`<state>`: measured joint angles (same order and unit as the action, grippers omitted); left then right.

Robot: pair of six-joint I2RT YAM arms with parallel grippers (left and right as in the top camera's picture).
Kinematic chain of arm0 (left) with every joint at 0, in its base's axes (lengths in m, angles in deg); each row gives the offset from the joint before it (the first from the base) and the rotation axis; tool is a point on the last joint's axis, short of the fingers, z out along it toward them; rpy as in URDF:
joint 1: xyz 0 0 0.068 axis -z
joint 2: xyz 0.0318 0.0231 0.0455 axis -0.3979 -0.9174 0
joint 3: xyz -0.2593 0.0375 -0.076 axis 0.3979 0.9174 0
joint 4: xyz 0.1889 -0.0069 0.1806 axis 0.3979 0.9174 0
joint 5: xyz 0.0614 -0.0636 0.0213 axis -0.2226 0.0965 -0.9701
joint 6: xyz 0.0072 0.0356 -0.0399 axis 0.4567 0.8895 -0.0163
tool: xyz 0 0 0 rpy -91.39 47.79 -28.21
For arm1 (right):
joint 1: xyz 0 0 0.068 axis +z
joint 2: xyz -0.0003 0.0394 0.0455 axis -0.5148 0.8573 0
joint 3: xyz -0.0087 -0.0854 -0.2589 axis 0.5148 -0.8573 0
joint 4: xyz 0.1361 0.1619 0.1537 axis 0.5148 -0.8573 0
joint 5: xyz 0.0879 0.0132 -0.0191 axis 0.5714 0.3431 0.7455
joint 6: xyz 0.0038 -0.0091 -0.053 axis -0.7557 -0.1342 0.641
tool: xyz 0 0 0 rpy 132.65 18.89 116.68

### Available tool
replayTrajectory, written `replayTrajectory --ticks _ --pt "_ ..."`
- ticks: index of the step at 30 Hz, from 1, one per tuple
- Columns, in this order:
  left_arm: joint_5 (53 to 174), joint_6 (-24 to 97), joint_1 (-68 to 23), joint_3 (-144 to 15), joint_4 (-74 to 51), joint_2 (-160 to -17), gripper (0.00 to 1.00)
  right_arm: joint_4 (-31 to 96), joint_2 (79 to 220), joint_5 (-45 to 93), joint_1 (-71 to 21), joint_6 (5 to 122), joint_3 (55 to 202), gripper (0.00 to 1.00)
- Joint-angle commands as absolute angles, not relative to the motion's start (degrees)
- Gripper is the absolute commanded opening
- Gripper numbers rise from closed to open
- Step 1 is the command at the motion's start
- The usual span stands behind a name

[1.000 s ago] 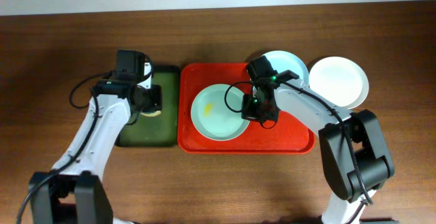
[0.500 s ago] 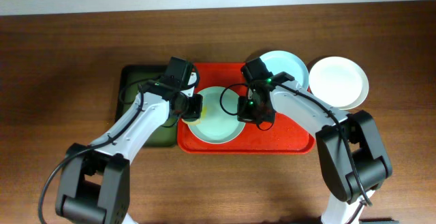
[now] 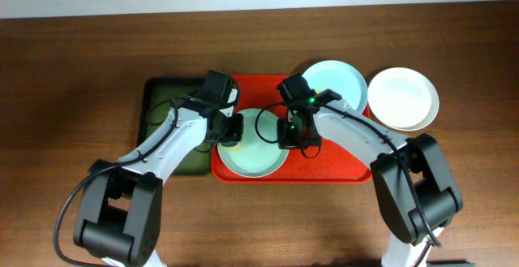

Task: Clean dirty plates on tray and stack at the side
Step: 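Scrub the light-blue plate with the held sponge using the left gripper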

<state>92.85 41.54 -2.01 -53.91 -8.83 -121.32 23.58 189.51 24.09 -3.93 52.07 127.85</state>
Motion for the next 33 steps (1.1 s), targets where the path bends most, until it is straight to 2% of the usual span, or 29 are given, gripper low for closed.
replayTrajectory --ticks 1,20,24,28,33 --pt "93.46 40.32 -1.84 -55.94 -8.46 -121.82 0.00 23.58 188.85 22.71 -3.61 53.12 127.37 0.04" --pt "93.55 40.38 0.87 -55.94 -9.60 -134.72 0.00 23.64 188.85 22.75 -3.61 53.09 127.37 0.04" --pt "99.23 40.38 3.43 -55.94 -9.60 -136.29 0.00 23.64 188.85 22.75 -3.61 53.09 127.37 0.04" --pt "105.07 40.40 2.16 -60.07 -5.68 -135.53 0.00 23.62 188.85 22.75 -3.61 53.12 127.37 0.04" --pt "93.94 40.40 -0.51 -68.64 3.17 -125.76 0.00 23.64 188.85 22.73 -3.61 53.12 127.37 0.04"
